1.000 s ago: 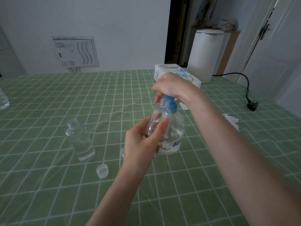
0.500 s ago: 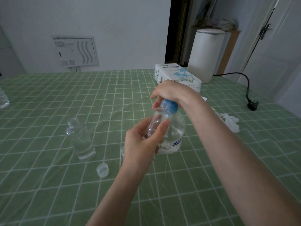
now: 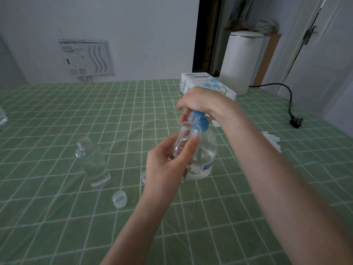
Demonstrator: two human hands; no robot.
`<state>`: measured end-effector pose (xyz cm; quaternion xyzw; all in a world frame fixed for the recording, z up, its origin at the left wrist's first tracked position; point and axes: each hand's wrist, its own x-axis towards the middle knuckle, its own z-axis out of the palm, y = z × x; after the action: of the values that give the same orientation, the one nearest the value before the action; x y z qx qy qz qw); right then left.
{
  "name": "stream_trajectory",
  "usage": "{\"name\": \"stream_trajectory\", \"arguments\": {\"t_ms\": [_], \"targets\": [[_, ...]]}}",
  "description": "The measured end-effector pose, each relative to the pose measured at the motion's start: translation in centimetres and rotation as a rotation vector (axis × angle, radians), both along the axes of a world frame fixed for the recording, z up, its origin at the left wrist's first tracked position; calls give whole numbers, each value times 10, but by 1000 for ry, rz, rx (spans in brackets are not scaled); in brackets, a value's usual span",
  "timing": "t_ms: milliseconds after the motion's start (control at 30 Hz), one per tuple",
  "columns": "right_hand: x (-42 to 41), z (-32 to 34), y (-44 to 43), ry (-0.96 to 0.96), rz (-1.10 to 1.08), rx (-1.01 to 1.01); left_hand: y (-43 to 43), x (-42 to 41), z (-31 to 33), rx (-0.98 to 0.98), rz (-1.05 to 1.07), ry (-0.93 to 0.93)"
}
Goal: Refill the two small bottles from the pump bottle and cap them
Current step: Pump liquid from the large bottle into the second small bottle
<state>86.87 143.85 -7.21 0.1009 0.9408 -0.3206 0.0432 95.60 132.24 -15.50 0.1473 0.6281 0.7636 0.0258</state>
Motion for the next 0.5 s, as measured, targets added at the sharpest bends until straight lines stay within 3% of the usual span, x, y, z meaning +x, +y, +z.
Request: {"name": "stream_trajectory", "arguments": {"t_ms": [500], "targets": [[0,-6,3,8,17,-56,-1,2,0,-32,-7,9]]}}
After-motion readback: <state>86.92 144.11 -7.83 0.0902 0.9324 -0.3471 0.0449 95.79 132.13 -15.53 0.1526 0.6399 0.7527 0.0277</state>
